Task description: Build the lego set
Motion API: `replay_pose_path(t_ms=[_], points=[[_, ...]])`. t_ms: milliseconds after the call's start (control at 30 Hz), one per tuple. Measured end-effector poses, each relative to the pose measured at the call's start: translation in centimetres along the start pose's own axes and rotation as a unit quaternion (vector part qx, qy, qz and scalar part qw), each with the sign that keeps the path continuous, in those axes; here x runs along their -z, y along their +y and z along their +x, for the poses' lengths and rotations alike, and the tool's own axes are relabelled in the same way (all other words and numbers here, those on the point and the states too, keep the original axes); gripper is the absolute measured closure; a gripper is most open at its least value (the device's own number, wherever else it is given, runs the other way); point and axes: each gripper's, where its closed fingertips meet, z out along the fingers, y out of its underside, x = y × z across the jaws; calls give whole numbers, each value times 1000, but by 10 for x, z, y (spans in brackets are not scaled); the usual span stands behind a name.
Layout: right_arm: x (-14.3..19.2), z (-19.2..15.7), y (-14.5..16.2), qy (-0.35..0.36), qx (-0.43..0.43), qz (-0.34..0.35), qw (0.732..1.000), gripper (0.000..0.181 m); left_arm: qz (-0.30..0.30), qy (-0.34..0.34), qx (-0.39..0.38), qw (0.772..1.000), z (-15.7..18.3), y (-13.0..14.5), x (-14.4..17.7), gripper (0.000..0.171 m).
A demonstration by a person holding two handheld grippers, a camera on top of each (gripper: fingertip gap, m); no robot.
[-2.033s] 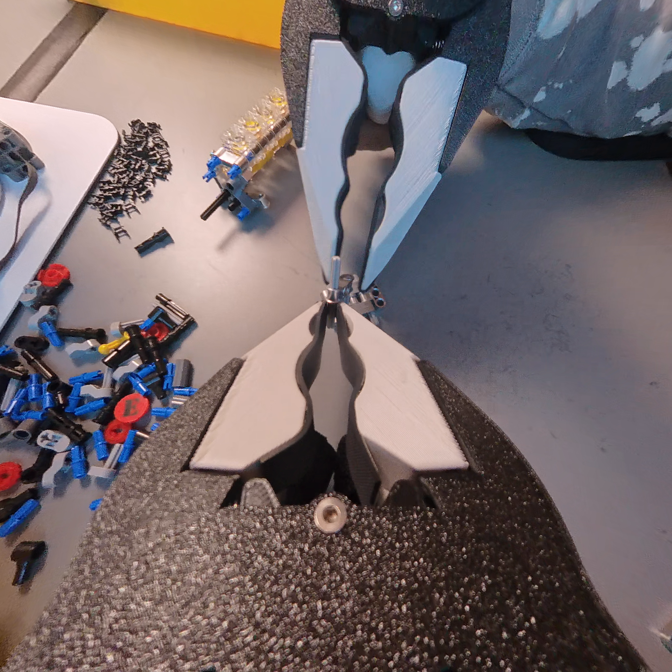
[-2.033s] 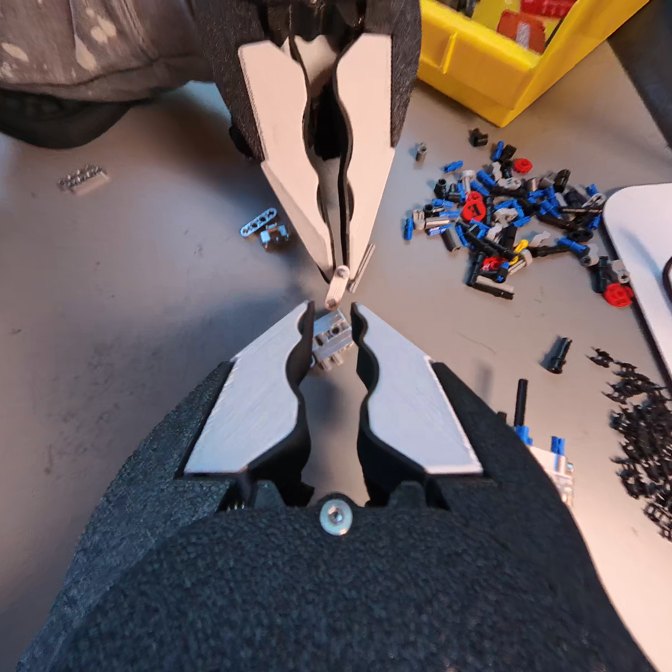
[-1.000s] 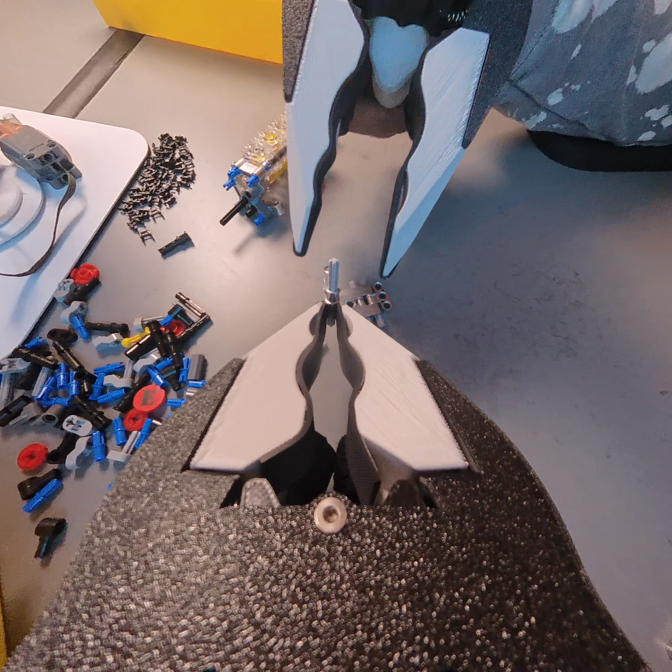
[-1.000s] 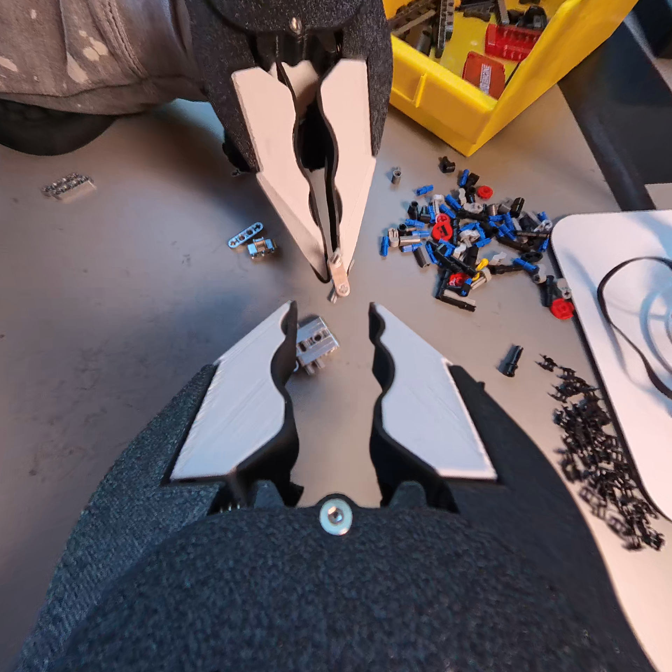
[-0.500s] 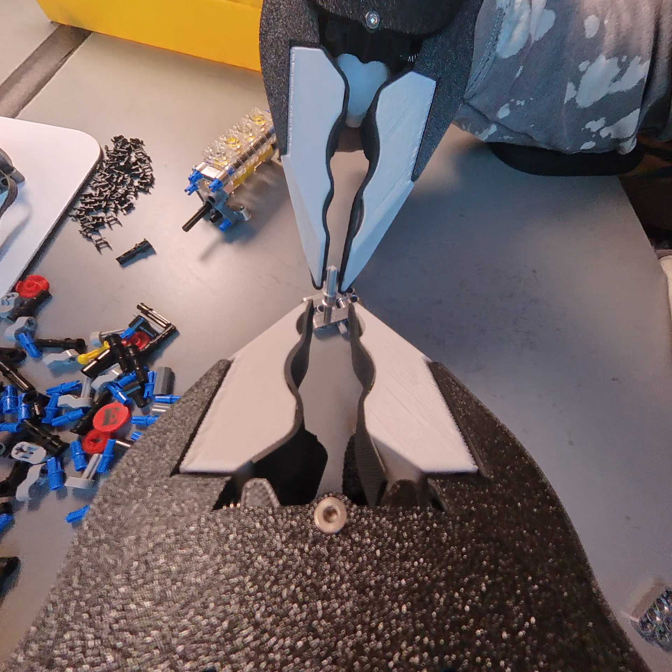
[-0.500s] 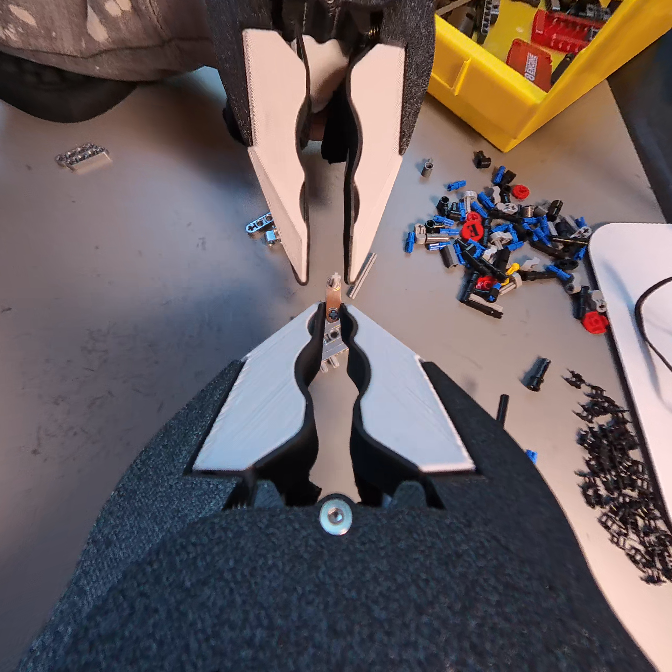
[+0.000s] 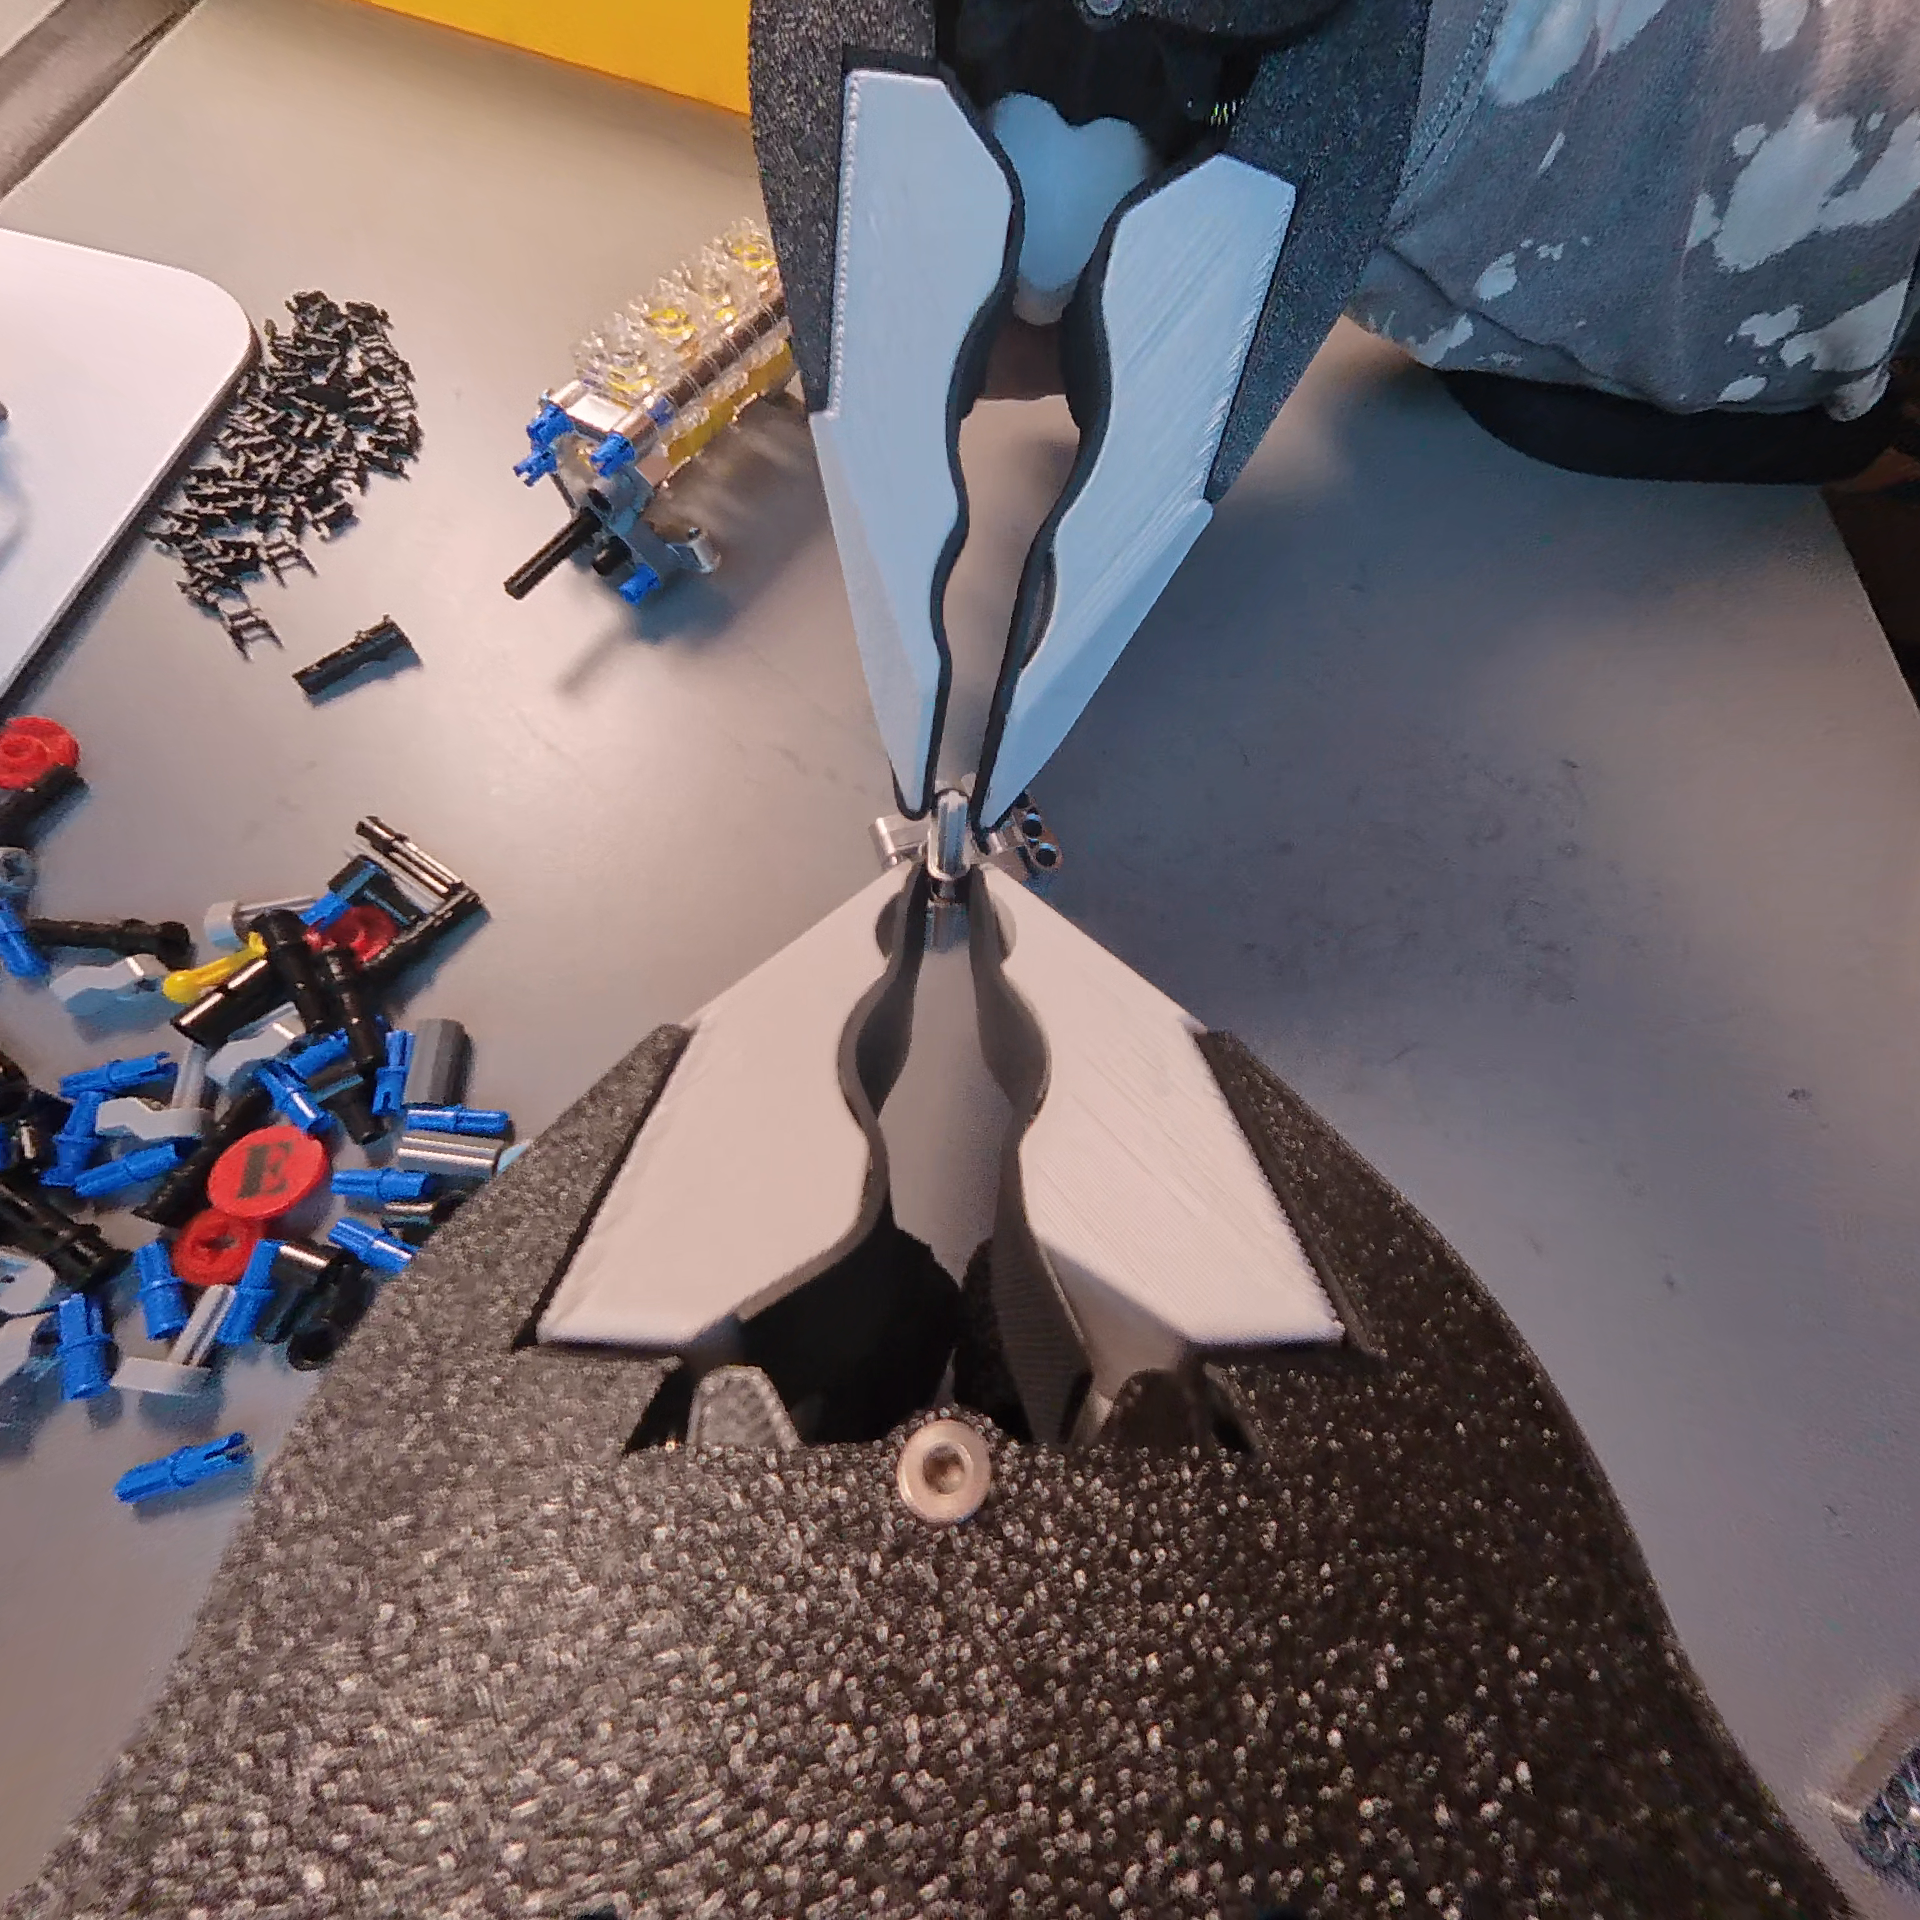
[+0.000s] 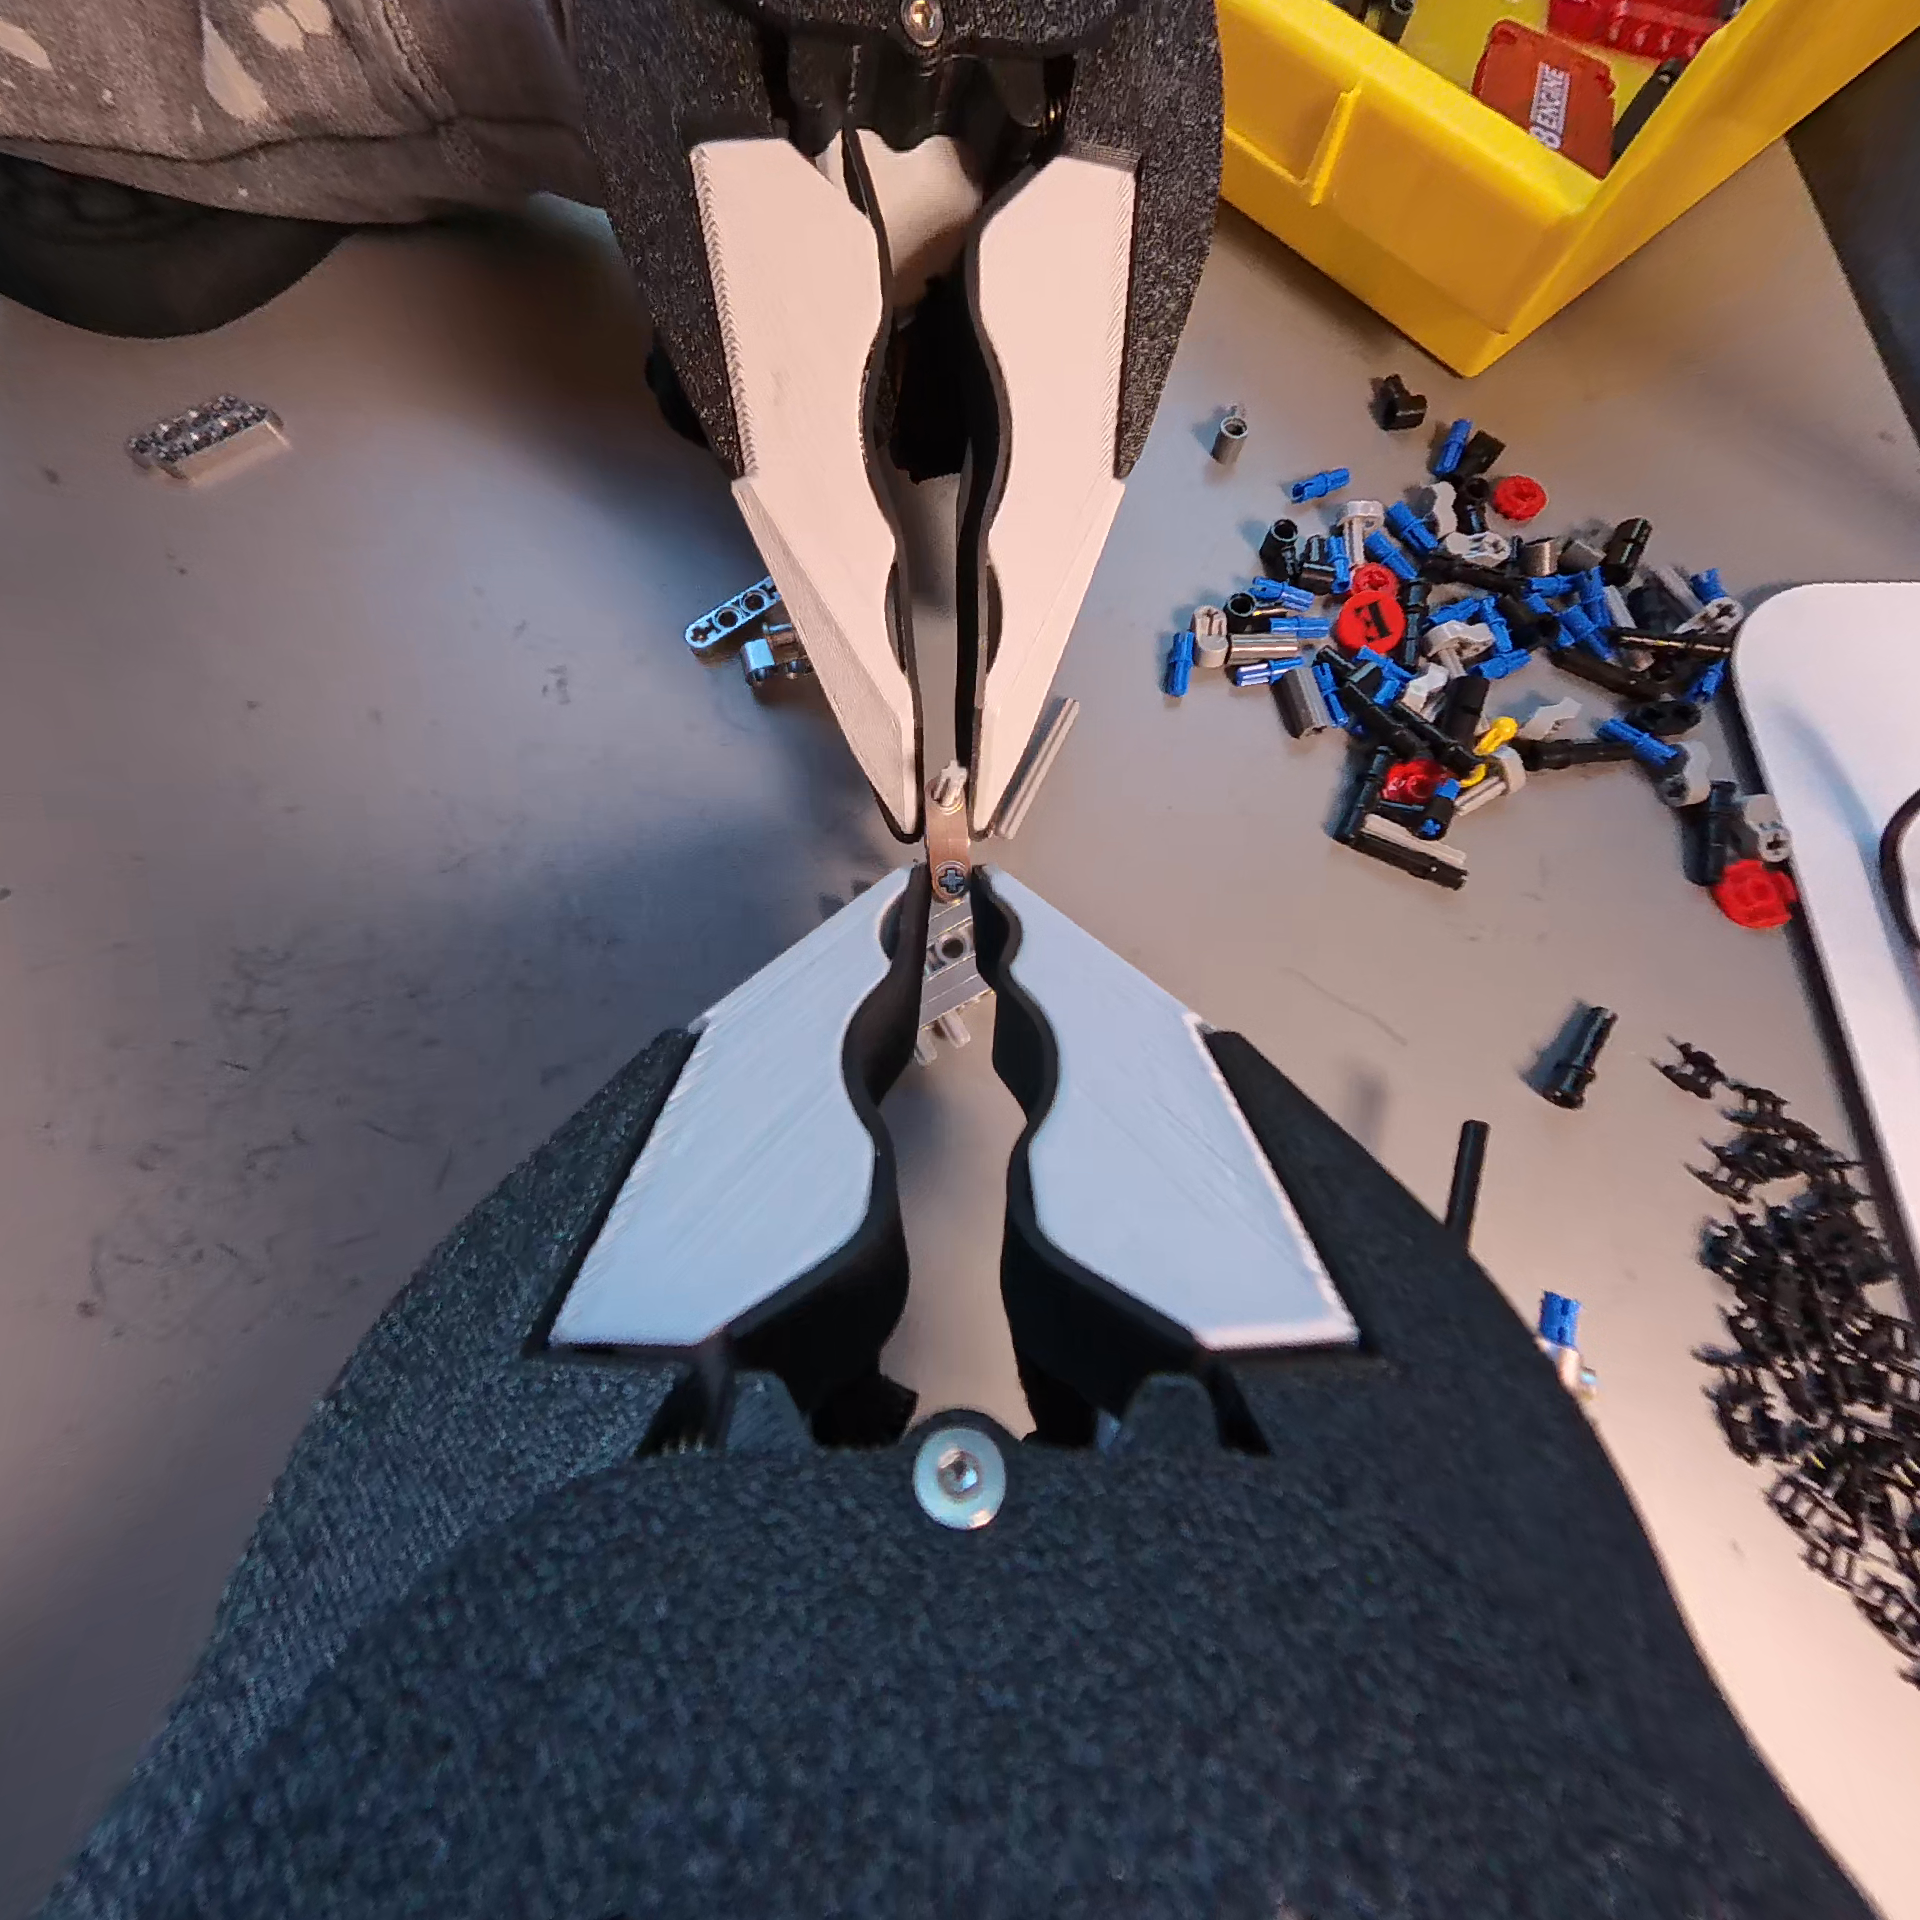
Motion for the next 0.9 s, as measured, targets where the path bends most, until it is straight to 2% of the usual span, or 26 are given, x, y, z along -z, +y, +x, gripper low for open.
replay_pose_path(t_ms=[300, 467, 900], points=[[-4, -2, 3, 3, 12, -20, 1000, 176, -28, -5, -9, 1000, 0, 10, -8, 166], [-2, -1, 1, 1, 1, -8, 1000, 176, -20, -4, -4, 1000, 0, 6, -5, 166], [-4, -4, 5, 4, -2, -2, 1000, 176, -43, -14, -18, 999, 1, 9, -7, 167]])
